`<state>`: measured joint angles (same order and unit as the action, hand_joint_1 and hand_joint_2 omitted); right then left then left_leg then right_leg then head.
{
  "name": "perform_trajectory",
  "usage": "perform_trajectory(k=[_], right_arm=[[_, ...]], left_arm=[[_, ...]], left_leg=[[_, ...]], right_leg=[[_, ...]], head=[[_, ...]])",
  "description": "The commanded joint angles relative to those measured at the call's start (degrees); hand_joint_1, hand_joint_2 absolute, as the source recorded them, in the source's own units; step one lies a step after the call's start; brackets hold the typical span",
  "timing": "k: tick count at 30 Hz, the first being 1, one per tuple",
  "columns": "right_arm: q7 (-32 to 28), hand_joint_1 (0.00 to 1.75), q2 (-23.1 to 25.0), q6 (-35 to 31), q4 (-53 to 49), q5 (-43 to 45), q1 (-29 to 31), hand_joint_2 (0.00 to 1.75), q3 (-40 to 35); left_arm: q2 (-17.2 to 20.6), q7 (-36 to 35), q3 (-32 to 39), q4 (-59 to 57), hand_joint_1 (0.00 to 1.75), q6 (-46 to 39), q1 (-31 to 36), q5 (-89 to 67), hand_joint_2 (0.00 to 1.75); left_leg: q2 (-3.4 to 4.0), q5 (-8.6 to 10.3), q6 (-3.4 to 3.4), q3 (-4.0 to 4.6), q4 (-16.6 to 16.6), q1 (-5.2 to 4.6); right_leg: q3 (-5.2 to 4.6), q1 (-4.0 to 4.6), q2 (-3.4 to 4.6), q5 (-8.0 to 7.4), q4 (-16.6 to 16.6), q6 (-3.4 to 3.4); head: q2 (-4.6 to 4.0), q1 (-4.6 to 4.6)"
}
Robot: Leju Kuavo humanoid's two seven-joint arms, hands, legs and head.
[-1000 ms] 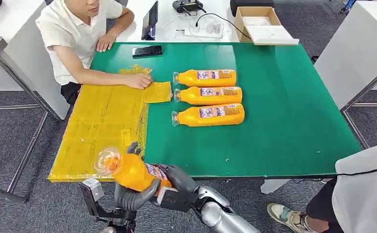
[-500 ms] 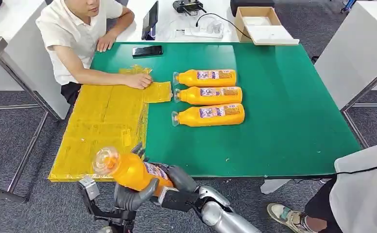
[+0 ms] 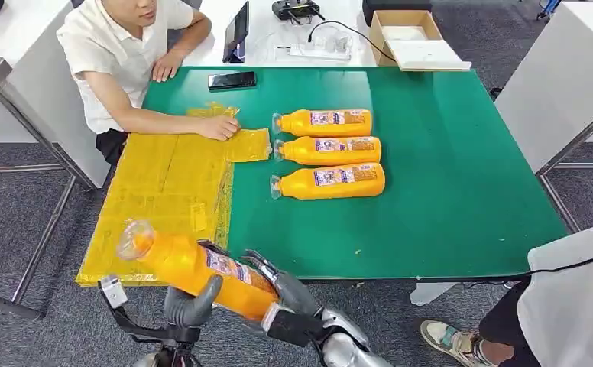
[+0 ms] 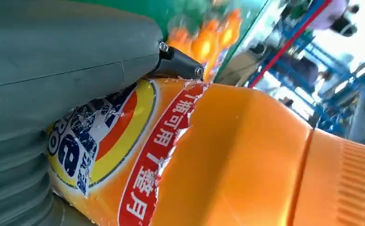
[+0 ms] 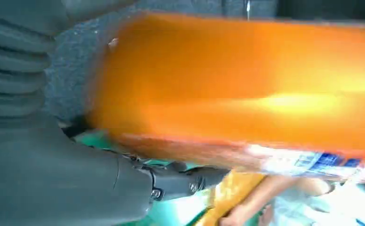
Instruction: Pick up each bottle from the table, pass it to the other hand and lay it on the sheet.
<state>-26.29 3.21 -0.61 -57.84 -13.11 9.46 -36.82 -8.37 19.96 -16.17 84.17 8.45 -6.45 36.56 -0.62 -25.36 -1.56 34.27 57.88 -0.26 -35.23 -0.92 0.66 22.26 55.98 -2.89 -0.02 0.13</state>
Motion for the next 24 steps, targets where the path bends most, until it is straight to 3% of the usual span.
perform_trajectory(k=[1, 3, 7, 10, 11, 12, 15, 18, 21, 24], right_arm=[[-1.2, 0.00, -2.3, -3.1, -8.5, -0.5, -7.8, 0.00, 13.2], [-1.2, 0.00, -2.2, -3.1, -8.7, -0.5, -7.7, 0.00, 13.1], [-3.3, 0.00, -1.5, -9.6, -14.7, -1.6, -11.1, 0.00, 17.5], [-3.8, 0.00, -1.5, -11.7, -20.3, -1.6, -13.5, 0.00, 20.5], [-5.8, 0.00, -0.2, -14.8, -23.0, -1.4, -14.5, 0.00, 23.5], [-6.9, 0.00, 0.6, -16.2, -24.9, -1.1, -14.9, 0.00, 25.1], [-7.8, 0.00, 2.0, -16.8, -26.8, 0.1, -14.8, 0.00, 26.6], [-7.4, 0.00, 2.5, -12.6, -24.2, 1.3, -12.6, 0.00, 24.0], [-8.0, 0.00, 3.5, -11.6, -19.9, 1.3, -10.1, 0.00, 22.1], [-8.1, 0.00, 3.8, -11.6, -19.0, 1.4, -9.5, 0.00, 21.9]], left_arm=[[1.3, 2.8, 8.1, -0.5, 1.75, -14.4, 1.1, -15.9, 1.75], [1.3, 2.8, 8.1, -0.5, 1.75, -14.4, 1.1, -15.9, 1.75], [2.0, 8.2, 8.8, -0.5, 1.75, -34.0, 2.0, -35.3, 1.75], [2.6, 8.6, 9.6, 1.1, 1.75, -36.8, 1.9, -39.7, 1.75], [2.9, 9.1, 9.5, 0.8, 1.75, -45.3, 2.3, -51.0, 1.75], [3.5, 8.1, 9.7, -0.4, 1.75, -48.5, 3.1, -59.4, 1.75], [3.2, 5.2, 10.4, -4.5, 1.75, -48.5, 6.9, -69.6, 1.75], [5.7, -2.9, 6.0, -17.5, 1.75, -45.9, 16.2, -86.0, 1.75], [6.1, -5.9, 2.3, -31.2, 1.75, -42.8, 24.6, -89.9, 1.75], [5.7, -5.7, 2.2, -34.4, 1.75, -43.7, 26.4, -90.0, 1.75]], left_leg=[[-0.10, -0.06, 0.08, -0.20, -0.1, 0.01], [-0.05, -0.09, 0.11, -0.23, 0.0, 0.06], [-0.06, -0.02, 0.06, -0.07, 0.0, 0.01], [-0.08, -0.08, 0.10, -0.11, 0.0, 0.03], [-0.10, -0.12, 0.13, -0.22, 0.0, 0.06], [-0.15, -0.13, 0.12, -0.20, 0.0, 0.04], [-0.09, -0.02, 0.07, -0.04, 0.0, -0.01], [-0.27, 0.04, 0.13, -0.18, -0.1, 0.04], [-0.26, 0.13, 0.12, -0.17, -0.1, 0.02], [-0.16, 0.18, 0.14, -0.18, -0.1, 0.01]], right_leg=[[0.22, 0.02, -0.19, 0.12, 0.0, 0.10], [0.26, 0.08, -0.15, 0.11, 0.0, 0.13], [0.09, 0.02, -0.12, 0.06, 0.0, 0.07], [0.11, 0.04, -0.19, 0.13, 0.1, 0.12], [0.23, 0.08, -0.23, 0.19, 0.0, 0.16], [0.22, 0.07, -0.25, 0.20, 0.1, 0.14], [0.03, 0.00, -0.13, 0.07, 0.0, 0.08], [0.24, 0.05, -0.35, 0.08, 0.0, 0.15], [0.22, 0.03, -0.32, 0.00, -0.1, 0.14], [0.18, 0.02, -0.21, -0.07, -0.1, 0.11]], head=[[0.00, 0.00], [0.02, -0.02], [0.02, -0.02], [0.00, 0.00], [0.00, -0.02], [0.02, -0.02], [0.00, -0.02], [0.02, -0.02], [0.02, 0.00], [0.02, -0.02]])
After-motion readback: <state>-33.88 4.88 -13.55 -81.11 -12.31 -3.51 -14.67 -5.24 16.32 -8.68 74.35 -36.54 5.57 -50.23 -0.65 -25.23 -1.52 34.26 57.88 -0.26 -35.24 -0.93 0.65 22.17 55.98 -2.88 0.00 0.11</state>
